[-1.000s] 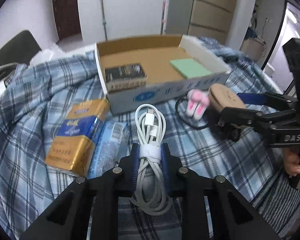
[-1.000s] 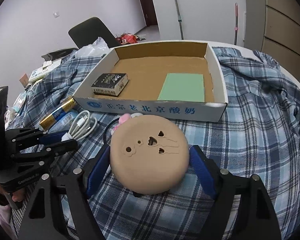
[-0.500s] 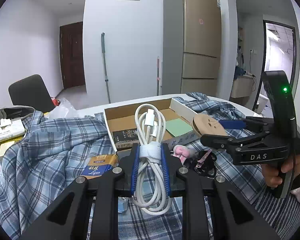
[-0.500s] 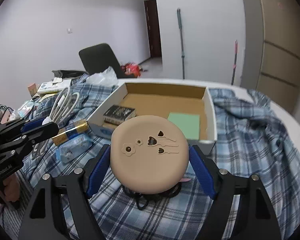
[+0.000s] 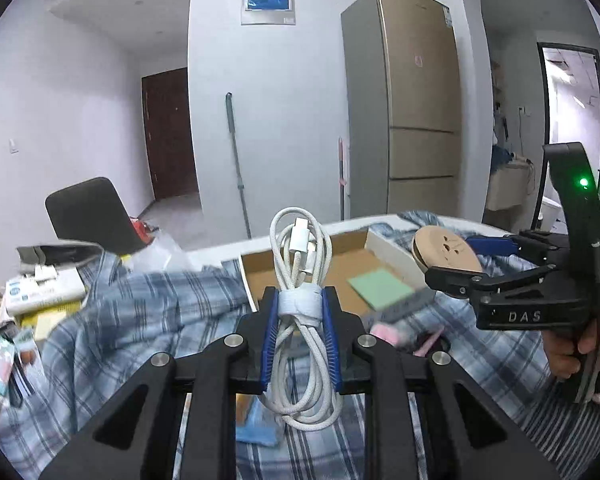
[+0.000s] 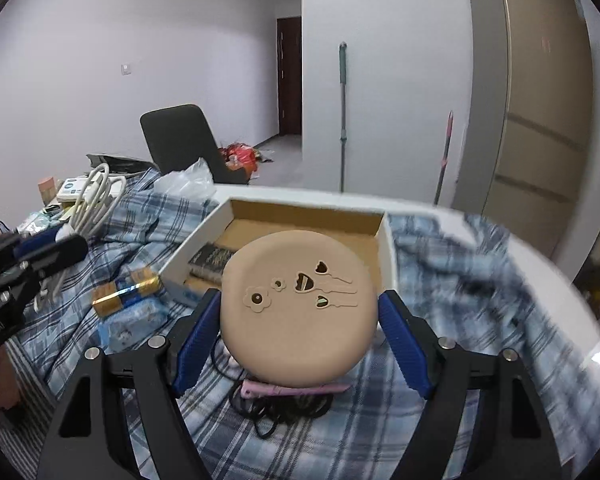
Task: Organize soft objects
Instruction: 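Place the tan pad onto the green pad and the cable into the box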
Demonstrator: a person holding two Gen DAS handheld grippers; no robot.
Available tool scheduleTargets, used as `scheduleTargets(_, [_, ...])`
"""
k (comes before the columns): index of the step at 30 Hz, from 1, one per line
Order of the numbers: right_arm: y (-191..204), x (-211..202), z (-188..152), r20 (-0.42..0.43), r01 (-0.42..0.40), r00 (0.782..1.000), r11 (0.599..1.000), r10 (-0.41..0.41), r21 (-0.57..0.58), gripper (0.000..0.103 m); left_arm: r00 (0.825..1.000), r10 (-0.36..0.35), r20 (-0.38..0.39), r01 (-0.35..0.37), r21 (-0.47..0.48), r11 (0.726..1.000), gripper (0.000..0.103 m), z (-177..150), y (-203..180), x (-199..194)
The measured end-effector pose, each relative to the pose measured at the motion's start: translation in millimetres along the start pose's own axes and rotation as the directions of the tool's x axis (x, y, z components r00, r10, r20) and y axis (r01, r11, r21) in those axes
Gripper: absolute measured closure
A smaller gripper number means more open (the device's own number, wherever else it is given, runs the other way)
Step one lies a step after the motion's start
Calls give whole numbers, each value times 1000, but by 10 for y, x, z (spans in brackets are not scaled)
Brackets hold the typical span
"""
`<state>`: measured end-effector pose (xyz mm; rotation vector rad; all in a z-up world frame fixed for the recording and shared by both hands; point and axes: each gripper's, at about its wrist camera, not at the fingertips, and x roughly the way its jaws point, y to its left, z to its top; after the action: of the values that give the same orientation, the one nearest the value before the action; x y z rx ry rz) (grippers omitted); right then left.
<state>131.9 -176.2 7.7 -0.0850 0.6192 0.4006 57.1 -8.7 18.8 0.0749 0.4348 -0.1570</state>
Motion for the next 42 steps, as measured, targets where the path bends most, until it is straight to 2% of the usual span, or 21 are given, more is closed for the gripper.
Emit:
scheduleTargets(3, [78, -123, 197, 37, 65, 997, 996, -63, -57, 25, 1000, -11, -7, 10, -28, 1000, 81, 218, 16, 13])
scheduleTargets(5, [106, -203, 338, 73, 80, 995, 994, -75, -71, 25, 1000, -4, 4, 4, -50, 999, 81, 393, 8, 28])
scheduleTargets(9, [44, -209, 669, 111, 64, 992, 998, -64, -1, 25, 999, 24, 31, -21, -97, 995, 81, 711, 6, 107])
scheduleTargets(11, [3, -149, 809, 120, 73, 990, 997, -75, 25, 25, 997, 67, 28, -64, -109, 992, 81, 885, -17, 212])
scheduleTargets(13, [-52, -64, 927, 127, 94, 987, 995, -99, 42, 25, 998, 45, 31, -40, -155, 987, 81, 1003, -4, 292])
scheduleTargets(17, [-205, 126, 1023, 116, 112, 986, 990, -123, 91, 25, 999, 29, 16, -26, -160, 987, 81, 1165, -46, 524])
scheduleTargets(21, [-323, 304, 993, 87, 107, 989, 987, -118, 121, 25, 1000, -8, -21, 3, -203, 979, 81, 1137, -23, 772])
scheduleTargets(26, [-408, 530, 807, 39, 87, 995, 985, -94, 151, 25, 997, -11, -75, -5, -202, 979, 81, 905, 20, 1027])
scheduleTargets(31, [-382, 815, 614, -24, 75, 997, 990, -73, 119, 25, 989, -30, -142, -3, -222, 975, 81, 686, 100, 1287])
scheduleTargets(36, [-405, 1087, 461, -110, 37, 994, 993, -25, 115, 25, 984, -27, -174, -10, -210, 978, 81, 601, 103, 1392])
scheduleTargets(42, [-415, 1207, 400, -146, 22, 989, 992, -4, 122, 25, 981, -14, -196, -30, -220, 975, 81, 573, 148, 1428])
